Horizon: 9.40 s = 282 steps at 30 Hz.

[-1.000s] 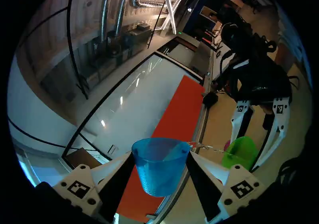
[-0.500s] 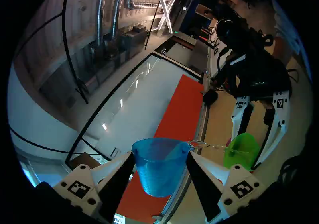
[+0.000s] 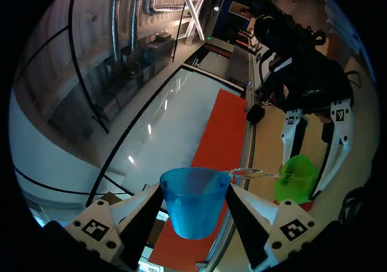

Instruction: Pour water

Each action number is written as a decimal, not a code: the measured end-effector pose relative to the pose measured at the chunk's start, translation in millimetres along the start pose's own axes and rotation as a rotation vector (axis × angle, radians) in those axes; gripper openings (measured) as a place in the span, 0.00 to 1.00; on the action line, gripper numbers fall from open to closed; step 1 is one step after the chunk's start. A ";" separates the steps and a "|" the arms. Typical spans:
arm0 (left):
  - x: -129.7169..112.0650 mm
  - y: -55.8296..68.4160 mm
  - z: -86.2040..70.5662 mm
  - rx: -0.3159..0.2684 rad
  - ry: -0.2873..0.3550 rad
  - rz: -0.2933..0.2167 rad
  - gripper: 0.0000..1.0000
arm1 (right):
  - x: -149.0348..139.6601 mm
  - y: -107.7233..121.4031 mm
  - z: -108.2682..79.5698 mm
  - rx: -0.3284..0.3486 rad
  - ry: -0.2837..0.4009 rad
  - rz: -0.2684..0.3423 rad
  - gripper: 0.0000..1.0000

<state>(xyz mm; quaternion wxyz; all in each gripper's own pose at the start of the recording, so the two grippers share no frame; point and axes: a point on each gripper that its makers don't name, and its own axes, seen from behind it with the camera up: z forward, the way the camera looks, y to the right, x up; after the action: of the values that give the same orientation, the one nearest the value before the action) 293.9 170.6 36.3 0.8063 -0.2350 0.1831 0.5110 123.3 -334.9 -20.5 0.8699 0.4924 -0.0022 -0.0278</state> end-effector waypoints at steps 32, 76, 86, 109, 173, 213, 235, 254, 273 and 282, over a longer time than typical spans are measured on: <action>10.5 -9.4 -4.2 0.021 0.015 0.133 0.86 | 6.6 0.7 -0.5 -0.006 0.008 -0.012 0.87; 39.8 -28.5 -4.9 0.073 0.056 0.395 0.86 | 18.4 3.0 -4.5 -0.018 0.031 -0.024 0.87; 47.8 -25.6 -4.6 0.074 0.066 0.451 0.86 | 22.6 3.9 -4.6 -0.019 0.037 -0.025 0.87; 44.3 -21.0 -0.2 0.079 0.065 0.469 0.86 | 19.6 9.1 -5.4 -0.027 0.043 -0.018 0.87; 3.4 -19.1 -4.0 -0.088 0.039 -1.051 0.87 | 40.7 18.0 -29.0 -0.055 0.098 -0.028 0.87; -72.3 83.6 -26.1 -0.150 -0.109 -1.110 0.88 | 25.6 53.8 -65.2 -0.135 0.001 0.001 0.88; -103.5 137.3 -49.4 -0.166 -0.182 -1.103 0.87 | 13.1 69.8 -86.9 -0.171 -0.052 0.006 0.88; -119.4 190.5 -59.0 -0.251 -0.267 -1.068 0.88 | -33.4 66.0 -98.8 -0.113 -0.205 0.006 0.88; -131.2 250.4 -63.4 -0.368 -0.365 -1.019 0.88 | -91.2 54.0 -106.6 -0.051 -0.359 0.017 0.88; -144.8 274.8 -69.2 -0.430 -0.430 -1.000 0.88 | -115.4 51.9 -105.4 -0.028 -0.415 0.029 0.89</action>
<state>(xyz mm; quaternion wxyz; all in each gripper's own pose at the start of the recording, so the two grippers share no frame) -19.4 125.4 4.2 0.9027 -0.3424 -0.2256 0.1303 13.8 -212.1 -27.7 0.8579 0.4637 -0.1881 -0.1163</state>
